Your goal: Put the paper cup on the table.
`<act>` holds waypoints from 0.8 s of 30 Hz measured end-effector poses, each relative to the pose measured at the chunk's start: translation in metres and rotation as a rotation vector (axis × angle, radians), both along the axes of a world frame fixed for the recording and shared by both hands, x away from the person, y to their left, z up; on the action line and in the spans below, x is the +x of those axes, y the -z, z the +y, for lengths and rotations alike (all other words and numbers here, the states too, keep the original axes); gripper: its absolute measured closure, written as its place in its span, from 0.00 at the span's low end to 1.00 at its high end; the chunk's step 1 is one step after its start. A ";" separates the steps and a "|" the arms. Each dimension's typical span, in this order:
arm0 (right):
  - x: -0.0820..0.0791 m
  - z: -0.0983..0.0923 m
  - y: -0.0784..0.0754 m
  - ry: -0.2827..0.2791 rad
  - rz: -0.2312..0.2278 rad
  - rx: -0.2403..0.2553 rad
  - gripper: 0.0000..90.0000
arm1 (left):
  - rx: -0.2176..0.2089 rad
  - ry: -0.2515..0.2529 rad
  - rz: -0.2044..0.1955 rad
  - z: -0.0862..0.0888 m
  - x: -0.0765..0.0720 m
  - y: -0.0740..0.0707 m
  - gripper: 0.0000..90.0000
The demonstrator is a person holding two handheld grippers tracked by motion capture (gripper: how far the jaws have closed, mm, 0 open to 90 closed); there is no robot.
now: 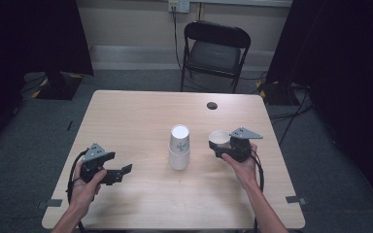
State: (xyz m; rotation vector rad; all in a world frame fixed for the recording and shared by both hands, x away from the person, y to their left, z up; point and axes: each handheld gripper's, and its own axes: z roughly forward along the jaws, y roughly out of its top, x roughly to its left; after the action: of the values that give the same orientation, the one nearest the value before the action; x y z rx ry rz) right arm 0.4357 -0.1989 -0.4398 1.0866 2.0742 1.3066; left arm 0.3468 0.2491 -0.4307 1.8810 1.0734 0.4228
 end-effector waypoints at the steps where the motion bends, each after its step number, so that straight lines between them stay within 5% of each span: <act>1: 0.003 0.000 0.001 0.005 0.000 -0.006 0.30 | -0.008 -0.011 0.003 0.001 0.002 0.000 0.18; 11: 0.025 0.002 0.019 0.044 0.023 -0.036 0.28 | 0.014 -0.025 -0.003 0.004 0.006 0.002 0.18; 24: 0.015 -0.002 0.034 0.047 0.042 -0.063 0.26 | 0.025 -0.030 0.001 0.006 0.007 0.005 0.18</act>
State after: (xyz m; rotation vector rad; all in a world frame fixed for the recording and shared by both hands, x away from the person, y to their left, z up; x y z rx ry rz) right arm 0.4502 -0.2009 -0.4735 1.1369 2.0930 1.1973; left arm 0.3536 0.2547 -0.4360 1.8892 1.1029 0.4543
